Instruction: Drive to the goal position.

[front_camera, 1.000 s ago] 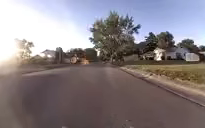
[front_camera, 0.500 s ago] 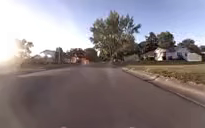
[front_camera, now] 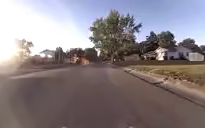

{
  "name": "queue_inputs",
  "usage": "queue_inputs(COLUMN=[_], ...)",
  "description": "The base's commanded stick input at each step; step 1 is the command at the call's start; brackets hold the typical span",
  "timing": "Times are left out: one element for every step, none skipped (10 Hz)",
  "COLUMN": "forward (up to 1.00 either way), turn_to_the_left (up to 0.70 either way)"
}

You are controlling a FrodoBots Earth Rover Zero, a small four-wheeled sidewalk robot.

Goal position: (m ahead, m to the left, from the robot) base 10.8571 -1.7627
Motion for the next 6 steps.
queue_inputs(forward=[1.0,1.0,1.0,1.0,1.0,1.0], turn_to_the_left=[0.0,0.0,0.0,0.0,0.0,0.0])
